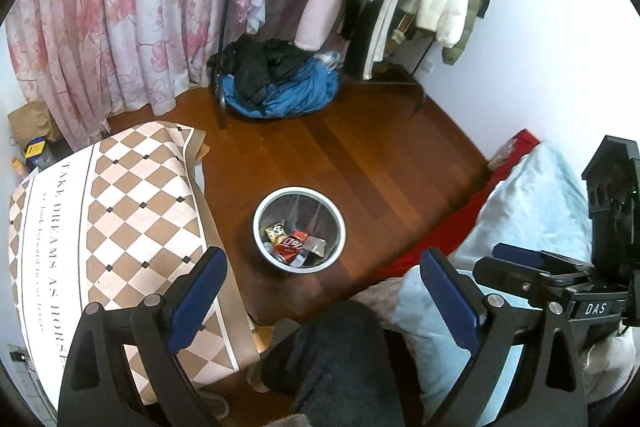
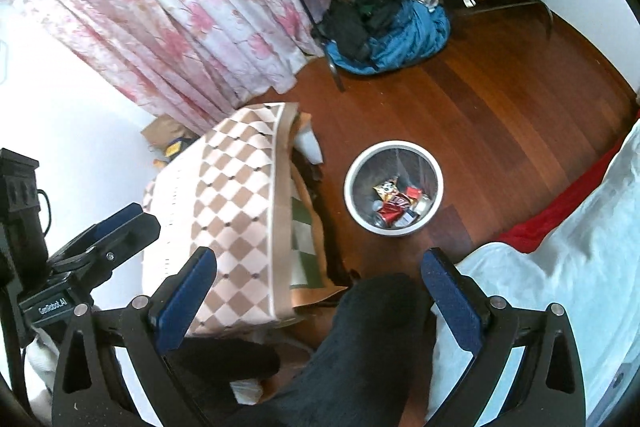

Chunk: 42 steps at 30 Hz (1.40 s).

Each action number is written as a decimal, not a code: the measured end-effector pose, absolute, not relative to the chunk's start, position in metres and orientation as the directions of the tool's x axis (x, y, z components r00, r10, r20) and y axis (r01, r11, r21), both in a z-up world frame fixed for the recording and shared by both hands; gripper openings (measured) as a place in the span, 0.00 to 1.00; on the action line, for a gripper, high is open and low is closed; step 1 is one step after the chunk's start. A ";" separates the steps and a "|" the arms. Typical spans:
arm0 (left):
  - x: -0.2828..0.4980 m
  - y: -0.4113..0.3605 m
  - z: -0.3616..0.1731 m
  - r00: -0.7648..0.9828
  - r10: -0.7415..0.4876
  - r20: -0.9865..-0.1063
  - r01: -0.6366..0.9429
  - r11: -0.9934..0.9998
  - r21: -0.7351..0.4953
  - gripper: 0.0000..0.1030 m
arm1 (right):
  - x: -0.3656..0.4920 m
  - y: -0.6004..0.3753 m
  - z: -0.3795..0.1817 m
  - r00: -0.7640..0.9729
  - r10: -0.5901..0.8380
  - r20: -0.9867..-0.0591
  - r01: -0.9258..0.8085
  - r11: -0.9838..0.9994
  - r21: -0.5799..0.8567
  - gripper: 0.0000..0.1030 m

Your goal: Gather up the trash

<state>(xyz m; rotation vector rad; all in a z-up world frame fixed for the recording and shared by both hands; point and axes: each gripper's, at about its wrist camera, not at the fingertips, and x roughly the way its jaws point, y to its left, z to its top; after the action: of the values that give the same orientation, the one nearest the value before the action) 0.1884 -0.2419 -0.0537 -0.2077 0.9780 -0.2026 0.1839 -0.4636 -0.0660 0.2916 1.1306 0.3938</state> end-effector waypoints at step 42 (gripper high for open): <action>0.134 -0.214 -0.032 0.569 -0.247 -0.785 0.073 0.965 -0.251 1.00 | 0.138 -0.424 -0.034 0.356 0.424 -0.832 -0.248 0.902 0.353 1.00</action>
<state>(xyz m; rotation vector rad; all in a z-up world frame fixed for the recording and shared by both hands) 0.1343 -0.2141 -0.0319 -0.1991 0.9488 -0.1892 0.1382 -0.4237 -0.0343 0.1772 1.1264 0.4372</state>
